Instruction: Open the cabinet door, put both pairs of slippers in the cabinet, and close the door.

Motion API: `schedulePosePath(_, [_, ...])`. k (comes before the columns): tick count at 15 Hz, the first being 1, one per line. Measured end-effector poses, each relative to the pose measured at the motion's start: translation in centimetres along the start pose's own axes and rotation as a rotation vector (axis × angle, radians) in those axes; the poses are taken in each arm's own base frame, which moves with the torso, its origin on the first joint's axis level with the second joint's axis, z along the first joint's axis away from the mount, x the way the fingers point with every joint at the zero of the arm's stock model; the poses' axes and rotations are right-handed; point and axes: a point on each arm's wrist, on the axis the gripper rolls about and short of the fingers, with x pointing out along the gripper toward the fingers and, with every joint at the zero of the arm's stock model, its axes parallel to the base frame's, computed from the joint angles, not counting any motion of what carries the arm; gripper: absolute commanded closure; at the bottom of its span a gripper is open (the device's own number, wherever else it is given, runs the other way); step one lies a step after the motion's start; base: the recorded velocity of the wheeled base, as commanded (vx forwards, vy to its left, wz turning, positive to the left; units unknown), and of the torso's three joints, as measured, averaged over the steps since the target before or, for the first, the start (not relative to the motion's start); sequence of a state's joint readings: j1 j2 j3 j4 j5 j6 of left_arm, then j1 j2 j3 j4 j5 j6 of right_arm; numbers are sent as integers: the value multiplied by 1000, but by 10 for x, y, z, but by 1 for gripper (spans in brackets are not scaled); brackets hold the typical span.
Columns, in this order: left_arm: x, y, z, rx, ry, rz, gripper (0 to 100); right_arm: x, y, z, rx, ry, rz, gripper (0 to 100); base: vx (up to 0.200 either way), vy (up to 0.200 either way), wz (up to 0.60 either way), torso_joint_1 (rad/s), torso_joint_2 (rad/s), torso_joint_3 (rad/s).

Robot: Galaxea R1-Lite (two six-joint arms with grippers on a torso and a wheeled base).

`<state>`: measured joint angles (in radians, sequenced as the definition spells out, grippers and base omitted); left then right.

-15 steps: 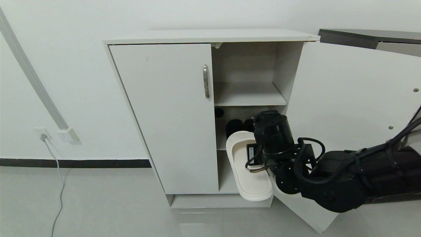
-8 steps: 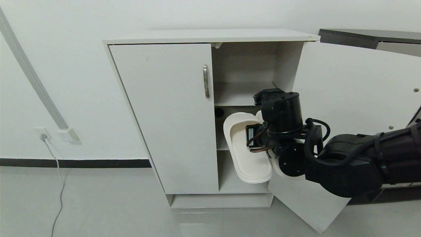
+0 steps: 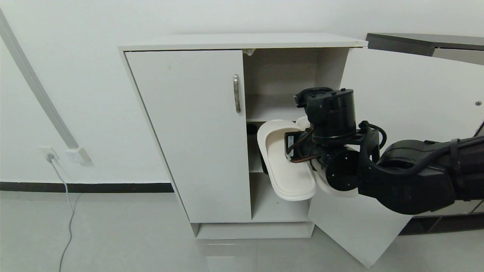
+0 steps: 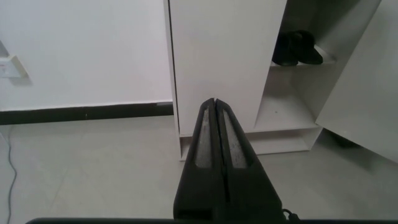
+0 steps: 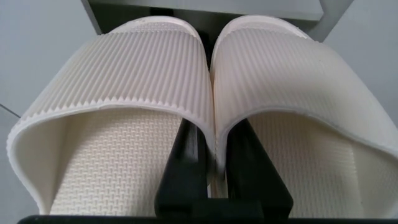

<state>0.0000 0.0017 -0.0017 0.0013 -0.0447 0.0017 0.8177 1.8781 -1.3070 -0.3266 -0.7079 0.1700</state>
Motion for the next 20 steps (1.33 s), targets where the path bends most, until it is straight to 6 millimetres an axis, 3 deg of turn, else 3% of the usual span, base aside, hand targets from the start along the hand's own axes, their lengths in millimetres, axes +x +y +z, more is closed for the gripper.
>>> schedulePosePath(15, [0,0,0,0,1,0,100,7,2,-1,10,-1,-3,100,200,0,0,1,2,4])
schedulePosePath(20, [0,0,0,-2,0,0,100,31,6,1,15,14,-37,100,0,0,0,0,0,0])
